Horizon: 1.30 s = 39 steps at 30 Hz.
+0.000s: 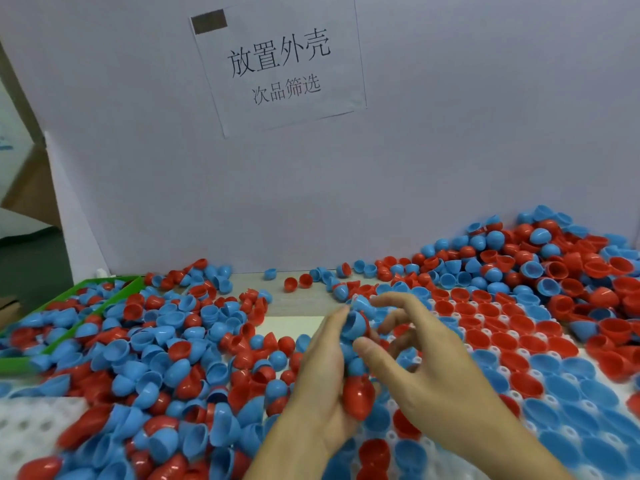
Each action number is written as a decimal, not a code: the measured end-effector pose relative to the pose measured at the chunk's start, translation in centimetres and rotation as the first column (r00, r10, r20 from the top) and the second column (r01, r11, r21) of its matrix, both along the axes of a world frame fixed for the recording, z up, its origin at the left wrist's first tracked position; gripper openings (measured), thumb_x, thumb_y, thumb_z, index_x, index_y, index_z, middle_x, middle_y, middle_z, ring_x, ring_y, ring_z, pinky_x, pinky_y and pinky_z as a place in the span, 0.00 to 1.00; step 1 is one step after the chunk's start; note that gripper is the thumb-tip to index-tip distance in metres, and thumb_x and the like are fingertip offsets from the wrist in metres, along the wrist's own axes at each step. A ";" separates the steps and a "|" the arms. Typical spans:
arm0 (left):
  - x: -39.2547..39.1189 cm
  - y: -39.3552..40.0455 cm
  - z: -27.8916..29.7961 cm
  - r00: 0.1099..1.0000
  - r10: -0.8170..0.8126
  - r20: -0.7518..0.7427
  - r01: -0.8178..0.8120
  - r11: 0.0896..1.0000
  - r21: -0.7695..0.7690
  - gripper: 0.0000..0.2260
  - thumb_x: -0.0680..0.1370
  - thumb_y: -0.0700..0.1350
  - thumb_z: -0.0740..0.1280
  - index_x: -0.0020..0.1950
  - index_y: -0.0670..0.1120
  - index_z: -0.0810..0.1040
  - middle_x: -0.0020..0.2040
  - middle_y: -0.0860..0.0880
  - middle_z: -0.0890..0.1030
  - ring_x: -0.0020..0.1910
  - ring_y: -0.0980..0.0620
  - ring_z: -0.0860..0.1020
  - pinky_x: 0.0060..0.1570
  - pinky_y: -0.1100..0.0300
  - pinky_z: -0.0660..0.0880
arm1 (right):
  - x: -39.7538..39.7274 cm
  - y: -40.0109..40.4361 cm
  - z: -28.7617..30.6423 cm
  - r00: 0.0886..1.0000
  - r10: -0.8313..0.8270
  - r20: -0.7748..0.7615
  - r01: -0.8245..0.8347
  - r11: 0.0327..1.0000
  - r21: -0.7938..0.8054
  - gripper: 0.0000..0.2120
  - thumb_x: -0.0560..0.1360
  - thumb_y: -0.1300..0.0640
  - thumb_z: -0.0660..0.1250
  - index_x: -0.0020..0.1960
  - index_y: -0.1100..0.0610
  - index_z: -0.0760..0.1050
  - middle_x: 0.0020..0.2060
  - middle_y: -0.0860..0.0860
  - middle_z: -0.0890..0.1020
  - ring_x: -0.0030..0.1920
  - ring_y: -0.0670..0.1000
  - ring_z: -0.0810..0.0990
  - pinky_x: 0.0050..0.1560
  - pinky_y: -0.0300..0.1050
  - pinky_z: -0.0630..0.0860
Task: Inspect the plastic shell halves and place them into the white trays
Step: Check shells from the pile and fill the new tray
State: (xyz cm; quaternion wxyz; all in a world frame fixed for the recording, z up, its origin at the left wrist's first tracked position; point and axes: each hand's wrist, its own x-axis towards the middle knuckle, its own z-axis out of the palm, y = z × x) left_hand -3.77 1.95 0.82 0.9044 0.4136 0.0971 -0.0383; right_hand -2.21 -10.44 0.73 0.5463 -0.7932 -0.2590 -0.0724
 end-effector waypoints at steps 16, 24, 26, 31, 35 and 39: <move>-0.2 0.9 -0.6 0.999 0.014 -0.037 -0.019 0.990 -0.141 0.18 0.79 0.54 0.63 0.57 0.41 0.80 0.41 0.44 0.80 0.28 0.52 0.73 0.23 0.65 0.68 | 0.8 1.3 -1.1 0.977 -0.189 -0.102 0.213 0.913 0.348 0.05 0.78 0.51 0.66 0.49 0.44 0.80 0.42 0.40 0.84 0.44 0.42 0.83 0.40 0.38 0.79; -0.3 1.1 -0.7 0.997 0.073 -0.013 -0.074 0.990 -0.120 0.20 0.78 0.56 0.64 0.60 0.41 0.80 0.44 0.43 0.82 0.30 0.52 0.75 0.25 0.62 0.70 | 0.5 1.3 -0.7 0.985 -0.152 -0.081 0.170 0.938 0.303 0.05 0.78 0.49 0.65 0.47 0.42 0.79 0.44 0.37 0.83 0.47 0.39 0.82 0.44 0.37 0.77; -0.3 0.9 -0.8 0.998 0.059 0.019 -0.058 0.996 -0.067 0.22 0.75 0.58 0.66 0.58 0.43 0.83 0.48 0.42 0.84 0.38 0.48 0.81 0.33 0.56 0.76 | 0.1 1.6 -0.5 0.996 -0.087 -0.036 0.094 0.951 0.295 0.06 0.78 0.53 0.67 0.47 0.43 0.80 0.43 0.37 0.83 0.45 0.39 0.83 0.41 0.34 0.78; -0.7 0.4 -0.6 0.997 0.073 -0.026 -0.074 0.997 -0.038 0.21 0.69 0.60 0.72 0.47 0.43 0.88 0.49 0.41 0.86 0.50 0.44 0.86 0.50 0.50 0.83 | -0.8 2.3 -0.8 0.981 0.033 0.192 -0.017 0.997 -0.081 0.11 0.76 0.54 0.70 0.49 0.36 0.80 0.54 0.32 0.76 0.60 0.36 0.73 0.57 0.32 0.72; -0.5 0.9 -0.4 0.979 0.181 -0.097 -0.193 0.973 -0.130 0.09 0.67 0.47 0.70 0.39 0.41 0.83 0.38 0.42 0.82 0.35 0.48 0.82 0.35 0.56 0.79 | -0.7 1.8 -0.5 0.981 0.067 0.182 -0.062 0.998 -0.033 0.10 0.76 0.43 0.64 0.56 0.36 0.80 0.57 0.33 0.75 0.62 0.37 0.73 0.57 0.36 0.72; -0.6 1.5 -0.1 0.950 0.278 -0.144 -0.307 0.916 -0.257 0.07 0.69 0.43 0.66 0.36 0.40 0.80 0.30 0.45 0.75 0.24 0.52 0.73 0.22 0.63 0.71 | -0.7 1.1 -0.2 0.988 0.103 0.113 -0.087 0.987 -0.133 0.21 0.67 0.32 0.67 0.59 0.30 0.70 0.55 0.31 0.72 0.55 0.38 0.75 0.44 0.32 0.75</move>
